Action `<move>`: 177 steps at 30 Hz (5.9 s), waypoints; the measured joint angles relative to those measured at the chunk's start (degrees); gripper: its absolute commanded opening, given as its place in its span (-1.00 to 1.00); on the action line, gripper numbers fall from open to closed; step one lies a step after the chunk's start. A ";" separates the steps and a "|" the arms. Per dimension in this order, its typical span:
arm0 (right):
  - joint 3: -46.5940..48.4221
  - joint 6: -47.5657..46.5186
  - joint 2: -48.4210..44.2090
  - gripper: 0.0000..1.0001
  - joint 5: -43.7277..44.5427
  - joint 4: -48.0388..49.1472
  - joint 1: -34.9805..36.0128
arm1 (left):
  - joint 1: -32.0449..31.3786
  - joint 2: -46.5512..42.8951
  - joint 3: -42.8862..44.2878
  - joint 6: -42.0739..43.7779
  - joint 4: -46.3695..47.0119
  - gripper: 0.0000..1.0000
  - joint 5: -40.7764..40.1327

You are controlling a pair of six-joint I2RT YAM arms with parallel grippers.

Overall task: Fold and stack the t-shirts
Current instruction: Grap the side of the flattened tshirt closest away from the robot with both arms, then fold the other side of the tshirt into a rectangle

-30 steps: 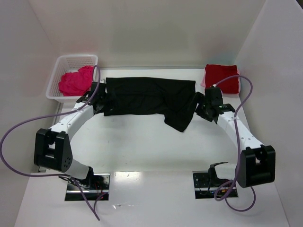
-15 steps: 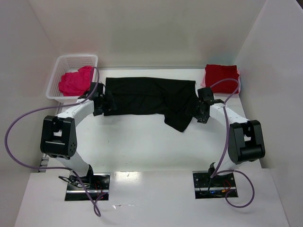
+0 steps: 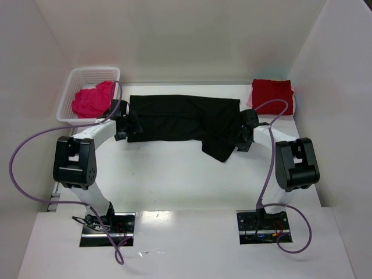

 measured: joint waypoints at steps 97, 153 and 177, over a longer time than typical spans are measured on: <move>-7.30 2.27 -17.59 -0.22 0.90 -2.67 1.11 | -0.09 -4.17 -0.48 1.99 -9.22 -1.00 -4.76; -2.10 3.78 -5.16 -1.00 5.18 1.31 1.51 | -0.09 0.28 -0.46 3.54 -9.53 -1.00 -3.93; 0.09 6.01 -16.15 -1.00 1.73 -7.63 1.40 | -0.09 -8.87 3.91 3.72 -16.20 -1.00 -2.71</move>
